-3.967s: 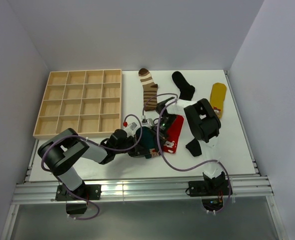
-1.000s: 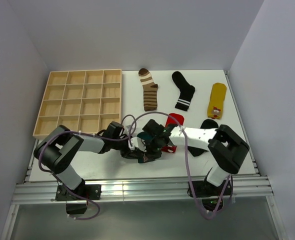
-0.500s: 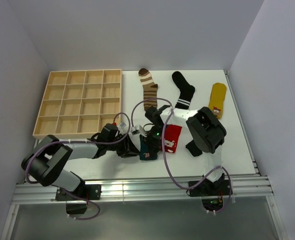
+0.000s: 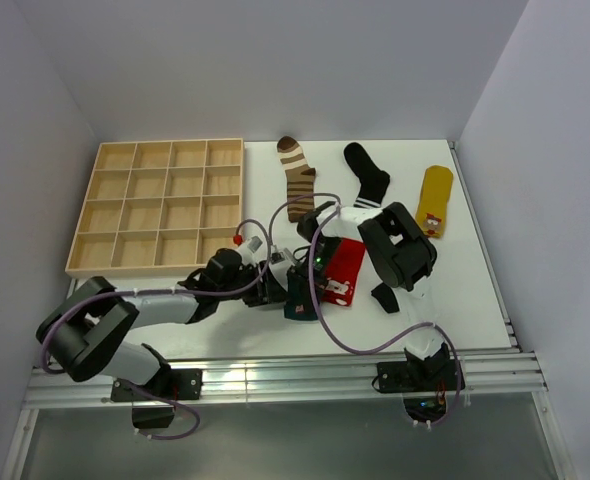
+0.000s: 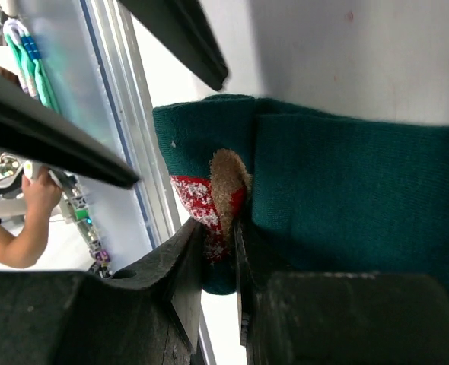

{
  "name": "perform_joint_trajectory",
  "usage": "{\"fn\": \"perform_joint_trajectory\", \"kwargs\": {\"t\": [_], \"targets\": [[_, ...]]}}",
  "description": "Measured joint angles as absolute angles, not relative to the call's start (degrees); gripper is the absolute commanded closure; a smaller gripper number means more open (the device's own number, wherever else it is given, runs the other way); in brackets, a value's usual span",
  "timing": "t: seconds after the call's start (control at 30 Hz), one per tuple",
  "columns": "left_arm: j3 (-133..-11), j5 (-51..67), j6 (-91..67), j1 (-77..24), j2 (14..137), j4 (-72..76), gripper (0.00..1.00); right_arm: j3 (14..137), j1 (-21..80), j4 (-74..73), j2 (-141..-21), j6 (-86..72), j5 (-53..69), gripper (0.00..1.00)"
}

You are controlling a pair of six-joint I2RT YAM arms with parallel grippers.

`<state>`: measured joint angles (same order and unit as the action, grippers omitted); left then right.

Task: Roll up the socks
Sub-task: Roll the sock at the center of the board.

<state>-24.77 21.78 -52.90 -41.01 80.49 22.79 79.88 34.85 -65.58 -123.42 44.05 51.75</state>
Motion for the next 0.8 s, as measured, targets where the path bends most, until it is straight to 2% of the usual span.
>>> {"fn": "perform_joint_trajectory", "kwargs": {"t": [0.4,0.8], "targets": [[-24.7,22.9,-52.0,-44.8,90.8,40.9,0.5,79.9,33.6,-67.4,-123.7,45.0,51.7,0.93],[-24.3,24.8,-52.2,-46.1,95.7,48.7,0.51,80.4,29.7,-70.2,-126.0,45.1,54.0,0.94]]}}
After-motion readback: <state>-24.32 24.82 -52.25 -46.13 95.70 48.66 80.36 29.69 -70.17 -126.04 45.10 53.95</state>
